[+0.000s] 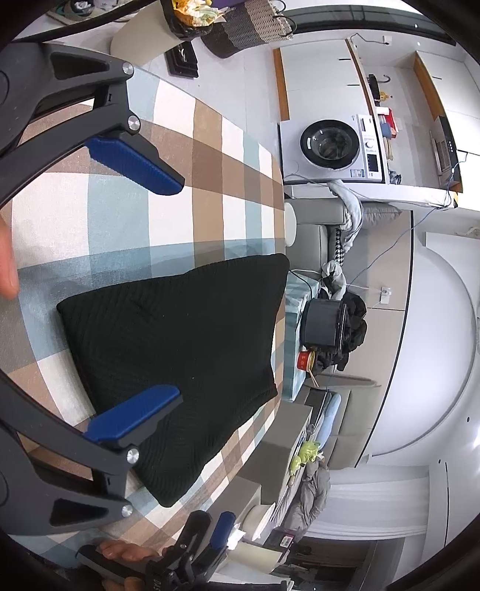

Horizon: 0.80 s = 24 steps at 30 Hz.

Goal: Fold small clothes

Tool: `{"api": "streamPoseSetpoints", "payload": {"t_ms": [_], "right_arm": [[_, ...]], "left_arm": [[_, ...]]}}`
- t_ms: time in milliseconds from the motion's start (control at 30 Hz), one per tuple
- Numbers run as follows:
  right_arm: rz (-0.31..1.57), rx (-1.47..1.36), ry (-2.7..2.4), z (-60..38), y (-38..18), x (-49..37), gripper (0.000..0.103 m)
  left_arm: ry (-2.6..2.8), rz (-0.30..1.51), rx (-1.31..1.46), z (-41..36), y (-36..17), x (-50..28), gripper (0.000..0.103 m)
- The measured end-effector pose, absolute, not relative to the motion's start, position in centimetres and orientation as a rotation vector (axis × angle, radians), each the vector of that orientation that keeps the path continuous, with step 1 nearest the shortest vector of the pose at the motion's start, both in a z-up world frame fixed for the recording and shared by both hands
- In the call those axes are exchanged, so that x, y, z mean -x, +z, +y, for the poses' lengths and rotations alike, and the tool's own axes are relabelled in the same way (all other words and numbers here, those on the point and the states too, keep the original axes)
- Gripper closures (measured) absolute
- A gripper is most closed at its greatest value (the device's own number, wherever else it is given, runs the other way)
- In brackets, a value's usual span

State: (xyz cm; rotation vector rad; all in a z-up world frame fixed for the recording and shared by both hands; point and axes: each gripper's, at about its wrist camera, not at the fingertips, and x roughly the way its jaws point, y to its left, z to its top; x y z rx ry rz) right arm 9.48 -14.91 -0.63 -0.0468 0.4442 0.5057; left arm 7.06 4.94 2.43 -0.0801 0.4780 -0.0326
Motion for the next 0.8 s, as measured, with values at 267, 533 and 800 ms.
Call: {"api": "streamPoseSetpoints", "payload": {"t_ms": [267, 533, 800], "right_arm": [[0.441, 0.020, 0.511, -15.32, -0.49, -9.42, 0.000], [0.440, 0.019, 0.511, -15.30, -0.50, -9.47, 0.000], [0.442, 0.019, 0.512, -15.32, -0.62, -9.59, 0.000]], "left_arm": [[-0.038, 0.456, 0.050, 4.56, 2.48, -6.96, 0.001], [-0.038, 0.448, 0.036, 4.28, 2.48, -6.84, 0.001], [-0.039, 0.448, 0.034, 4.23, 2.46, -6.80, 0.001]]}}
